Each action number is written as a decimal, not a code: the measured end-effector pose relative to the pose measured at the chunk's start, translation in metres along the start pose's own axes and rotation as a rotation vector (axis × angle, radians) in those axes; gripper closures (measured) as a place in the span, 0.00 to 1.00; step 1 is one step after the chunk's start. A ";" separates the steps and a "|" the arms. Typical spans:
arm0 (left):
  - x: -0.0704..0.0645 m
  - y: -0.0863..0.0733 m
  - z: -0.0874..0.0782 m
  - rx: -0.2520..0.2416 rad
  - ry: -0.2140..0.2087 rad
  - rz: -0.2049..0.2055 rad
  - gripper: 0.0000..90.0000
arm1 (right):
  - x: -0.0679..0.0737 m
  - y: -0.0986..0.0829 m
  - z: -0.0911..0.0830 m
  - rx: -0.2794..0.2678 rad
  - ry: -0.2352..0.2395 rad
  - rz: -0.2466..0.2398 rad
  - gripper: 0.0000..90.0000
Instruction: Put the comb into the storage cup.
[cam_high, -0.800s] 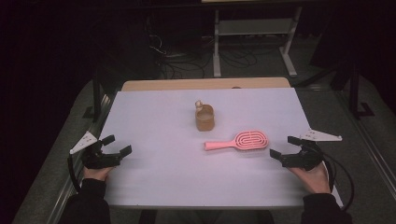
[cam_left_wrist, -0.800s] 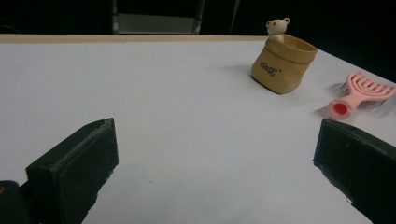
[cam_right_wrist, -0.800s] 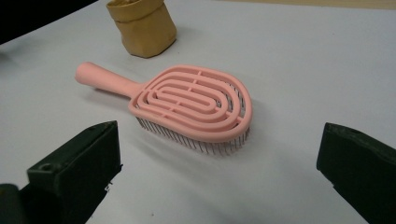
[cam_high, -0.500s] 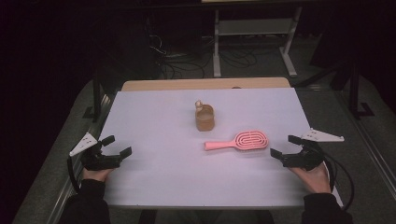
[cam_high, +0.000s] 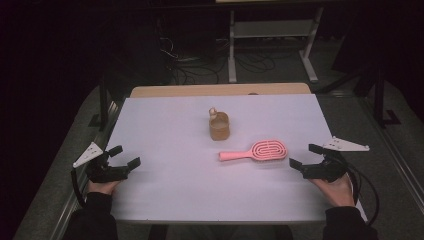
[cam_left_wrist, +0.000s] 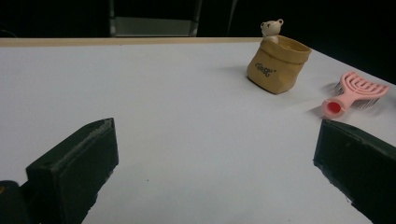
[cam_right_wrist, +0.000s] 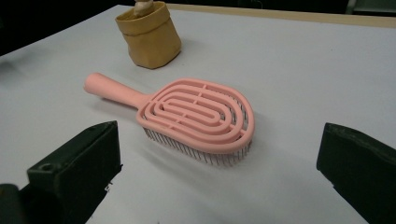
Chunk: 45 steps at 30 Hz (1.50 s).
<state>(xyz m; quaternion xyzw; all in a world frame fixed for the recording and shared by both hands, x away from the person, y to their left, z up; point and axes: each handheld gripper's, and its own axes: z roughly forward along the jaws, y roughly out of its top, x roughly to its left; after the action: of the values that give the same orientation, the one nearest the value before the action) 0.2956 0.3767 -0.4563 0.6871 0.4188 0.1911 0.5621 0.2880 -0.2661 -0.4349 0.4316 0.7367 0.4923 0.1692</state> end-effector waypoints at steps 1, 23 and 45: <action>0.000 0.000 0.000 0.002 -0.001 0.001 0.00 | 0.000 0.000 0.000 0.000 0.002 0.000 0.00; 0.001 0.000 0.000 -0.002 -0.001 -0.002 0.00 | 0.020 0.037 0.011 0.059 0.047 -0.046 0.00; 0.001 0.000 0.000 -0.004 -0.007 -0.001 0.00 | 0.045 0.071 0.050 0.146 0.102 -0.140 0.00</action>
<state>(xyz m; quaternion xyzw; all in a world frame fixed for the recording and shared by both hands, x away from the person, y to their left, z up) 0.2963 0.3778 -0.4567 0.6865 0.4167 0.1890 0.5651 0.3293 -0.1915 -0.3878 0.3647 0.8065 0.4456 0.1337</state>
